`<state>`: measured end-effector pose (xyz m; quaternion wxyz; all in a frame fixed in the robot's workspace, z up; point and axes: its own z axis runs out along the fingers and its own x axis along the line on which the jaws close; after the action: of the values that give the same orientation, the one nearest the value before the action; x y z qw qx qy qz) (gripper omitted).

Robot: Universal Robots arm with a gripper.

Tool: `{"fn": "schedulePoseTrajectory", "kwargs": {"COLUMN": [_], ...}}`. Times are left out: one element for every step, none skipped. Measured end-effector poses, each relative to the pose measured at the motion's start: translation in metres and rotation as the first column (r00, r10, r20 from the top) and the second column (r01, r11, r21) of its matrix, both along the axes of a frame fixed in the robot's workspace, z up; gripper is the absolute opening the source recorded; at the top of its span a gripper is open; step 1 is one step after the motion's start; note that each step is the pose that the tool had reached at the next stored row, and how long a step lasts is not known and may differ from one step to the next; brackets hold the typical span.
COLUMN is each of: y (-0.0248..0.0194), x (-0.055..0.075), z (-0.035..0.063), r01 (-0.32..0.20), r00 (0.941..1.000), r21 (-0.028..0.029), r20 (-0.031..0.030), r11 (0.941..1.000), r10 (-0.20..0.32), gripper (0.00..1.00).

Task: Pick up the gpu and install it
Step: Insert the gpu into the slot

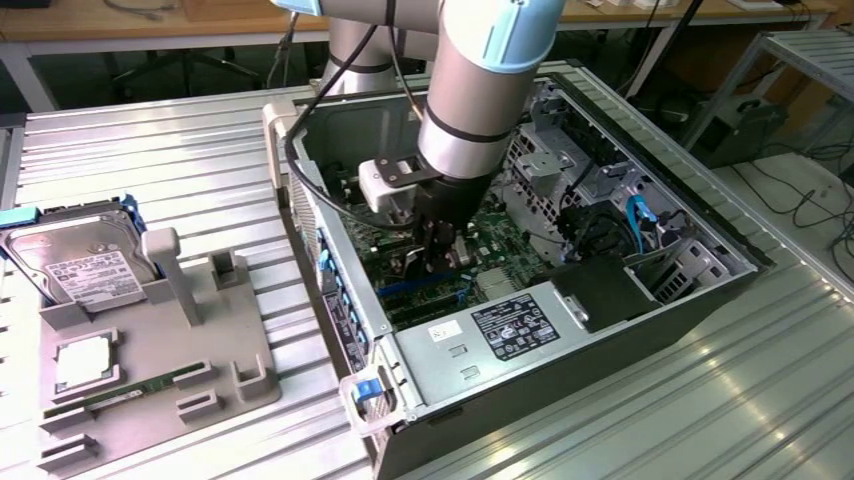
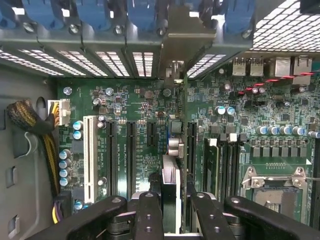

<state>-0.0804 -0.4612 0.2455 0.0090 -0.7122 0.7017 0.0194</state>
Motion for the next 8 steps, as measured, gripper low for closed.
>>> {"fn": "schedulePoseTrajectory", "kwargs": {"y": [0.0,-0.0001,-0.0001,-0.0001,-0.0001,-0.0001,0.0,0.0], "x": [0.0,-0.0001,-0.0001,0.0,-0.0001,-0.0001,-0.0001,0.0], "z": [-0.0015,-0.0031,-0.0045,-0.0053,-0.0057,-0.0059,-0.0062,-0.0062], "r01": [0.0,0.0,0.0,0.0,0.0,0.0,0.0,0.0], "r00": [1.0,1.0,1.0,1.0,1.0,1.0,1.0,1.0], "r21": [0.0,-0.0004,-0.0008,-0.0009,-0.0009,-0.0007,-0.0002,-0.0001], "r20": [-0.0003,-0.001,-0.0016,-0.0029,-0.0049,-0.0057,-0.0058,-0.0057], "r11": [1.0,1.0,1.0,1.0,1.0,1.0,1.0,1.0], "r10": [0.0,0.0,0.0,0.0,0.0,0.0,0.0,0.0], "gripper": [0.27,0.27,0.27,0.27,0.27,0.27,0.27,0.27]}}
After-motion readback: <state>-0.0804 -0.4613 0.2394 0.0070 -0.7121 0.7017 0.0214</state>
